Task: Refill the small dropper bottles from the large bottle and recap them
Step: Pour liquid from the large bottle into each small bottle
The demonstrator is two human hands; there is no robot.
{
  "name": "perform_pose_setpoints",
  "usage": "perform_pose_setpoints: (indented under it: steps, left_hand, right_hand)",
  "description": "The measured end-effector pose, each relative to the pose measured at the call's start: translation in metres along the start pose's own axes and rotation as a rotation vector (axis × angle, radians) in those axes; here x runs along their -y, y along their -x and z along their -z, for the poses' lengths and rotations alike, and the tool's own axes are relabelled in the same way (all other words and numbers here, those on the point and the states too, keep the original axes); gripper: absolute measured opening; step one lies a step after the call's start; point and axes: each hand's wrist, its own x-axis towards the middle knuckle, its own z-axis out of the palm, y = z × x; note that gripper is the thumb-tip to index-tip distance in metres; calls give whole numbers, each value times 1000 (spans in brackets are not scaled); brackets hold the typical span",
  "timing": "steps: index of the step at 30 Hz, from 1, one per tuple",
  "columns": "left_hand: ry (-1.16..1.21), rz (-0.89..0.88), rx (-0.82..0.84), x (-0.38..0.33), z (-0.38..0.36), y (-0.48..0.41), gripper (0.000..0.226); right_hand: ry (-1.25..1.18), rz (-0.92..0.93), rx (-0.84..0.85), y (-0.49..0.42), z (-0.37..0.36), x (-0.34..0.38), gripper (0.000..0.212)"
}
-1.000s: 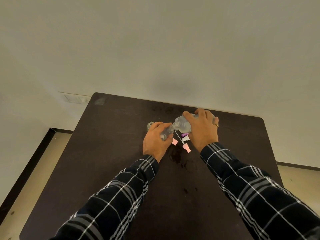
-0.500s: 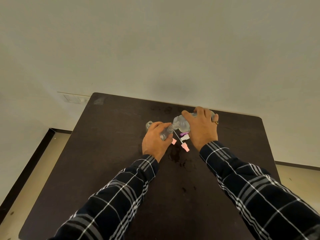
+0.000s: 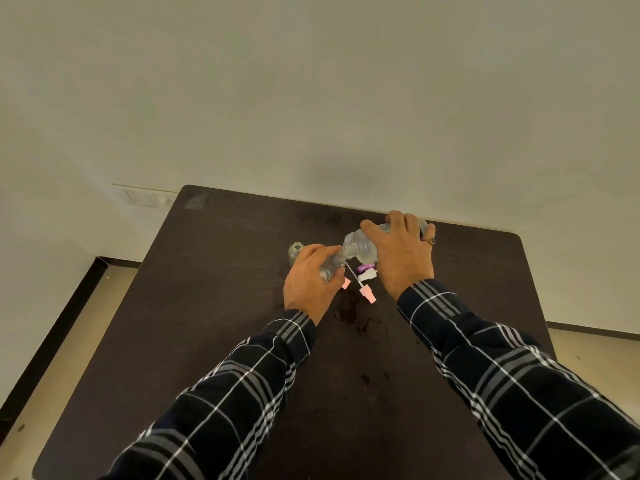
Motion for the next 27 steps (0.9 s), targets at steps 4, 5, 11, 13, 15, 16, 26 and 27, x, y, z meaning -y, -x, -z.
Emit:
perform_pose_setpoints:
  steps: [4,5,11,13,15,16,26,27]
  left_hand:
    - [-2,7,-3,1,-2,-1,39]
    - [-2,8,-2,1,-3,-1,39]
    - [13,-25,-34,1,-1,0,36]
    - [9,-31,-38,1,0,1,37]
    - [6,-28,-36,1,0,1,37]
    - [4,-27,-36,1,0,1,37]
    - [13,-13,-37,1,-4,3,35]
    - [16,-12,-39,2,-4,3,34]
  right_hand:
    - [16,9,8,-1,2,0,72]
    - [21,11,9,-1,2,0,72]
    - [20,8,-12,-1,4,2,68]
    - [24,8,-12,-1,4,2,68]
    - [26,9,-12,0,5,2,68]
    - [24,11,-11,0,5,2,68]
    - [65,22,12,2,9,2,74]
    - [65,23,14,1,9,3,73]
